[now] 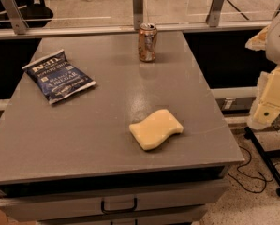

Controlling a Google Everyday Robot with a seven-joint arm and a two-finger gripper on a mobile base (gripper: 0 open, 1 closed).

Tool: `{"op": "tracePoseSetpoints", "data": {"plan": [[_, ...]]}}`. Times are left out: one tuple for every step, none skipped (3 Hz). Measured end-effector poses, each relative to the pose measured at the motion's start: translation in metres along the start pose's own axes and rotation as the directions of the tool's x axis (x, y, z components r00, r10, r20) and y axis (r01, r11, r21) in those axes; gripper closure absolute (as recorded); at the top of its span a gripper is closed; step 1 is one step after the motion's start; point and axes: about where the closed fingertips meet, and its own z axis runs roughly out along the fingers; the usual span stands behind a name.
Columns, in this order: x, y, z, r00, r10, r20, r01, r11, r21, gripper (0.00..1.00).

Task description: Knock orange can over

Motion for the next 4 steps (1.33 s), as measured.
{"op": "tracePoseSetpoints", "data": {"plan": [[0.000,0.000,0.000,1.000,0.000,0.000,0.000,1.0000,0.000,0.00],[-0.002,-0.016,0.006,0.999,-0.019,0.037,0.018,0.9997,0.015,0.00],[-0.012,-0.054,0.027,0.989,-0.032,0.146,0.025,0.9985,0.048,0.00],[-0.039,-0.102,0.056,0.962,-0.037,0.271,0.011,0.9951,0.099,0.00]]}}
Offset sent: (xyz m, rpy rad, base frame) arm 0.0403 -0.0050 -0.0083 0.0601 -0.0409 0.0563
